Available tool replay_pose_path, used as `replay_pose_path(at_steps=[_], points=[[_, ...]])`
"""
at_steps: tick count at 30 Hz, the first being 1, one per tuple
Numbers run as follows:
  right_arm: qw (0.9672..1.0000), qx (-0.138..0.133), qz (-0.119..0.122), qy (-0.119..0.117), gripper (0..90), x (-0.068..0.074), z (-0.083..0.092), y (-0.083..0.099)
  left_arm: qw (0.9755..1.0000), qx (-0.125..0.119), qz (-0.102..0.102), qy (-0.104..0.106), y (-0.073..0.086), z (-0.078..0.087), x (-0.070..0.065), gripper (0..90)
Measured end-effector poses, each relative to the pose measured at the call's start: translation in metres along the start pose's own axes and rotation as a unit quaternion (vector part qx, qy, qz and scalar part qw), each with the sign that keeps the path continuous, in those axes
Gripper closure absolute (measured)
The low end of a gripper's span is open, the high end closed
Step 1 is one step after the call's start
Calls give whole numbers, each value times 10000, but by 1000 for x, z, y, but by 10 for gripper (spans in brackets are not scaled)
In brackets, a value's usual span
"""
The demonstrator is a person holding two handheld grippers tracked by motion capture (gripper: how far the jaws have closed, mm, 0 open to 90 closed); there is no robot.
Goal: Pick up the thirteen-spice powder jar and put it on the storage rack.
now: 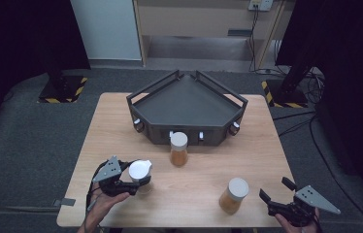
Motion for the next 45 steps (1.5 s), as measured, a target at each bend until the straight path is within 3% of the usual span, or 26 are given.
replay_pose_path(at_steps=[18,36,45], points=[[10000,7,4,-19,35,0,-1,0,9999,-21,-108,116,-29,6,-5,290],[10000,-2,1,-19,36,0,0,0,9998,15,-112,151,-56,-1,-6,291],[10000,-3,0,-19,38,0,0,0,9998,36,-134,154,-78,-6,-7,292]])
Point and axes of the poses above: each handheld gripper's, and its own axes: z roughly backward along the jaws, y roughly out of its underside, x roughly to its left, the point moved 7 cm from there along -z, roughly forward along the jaws, and after that the axes turned 14 degrees about z, right-handed, at the moved point
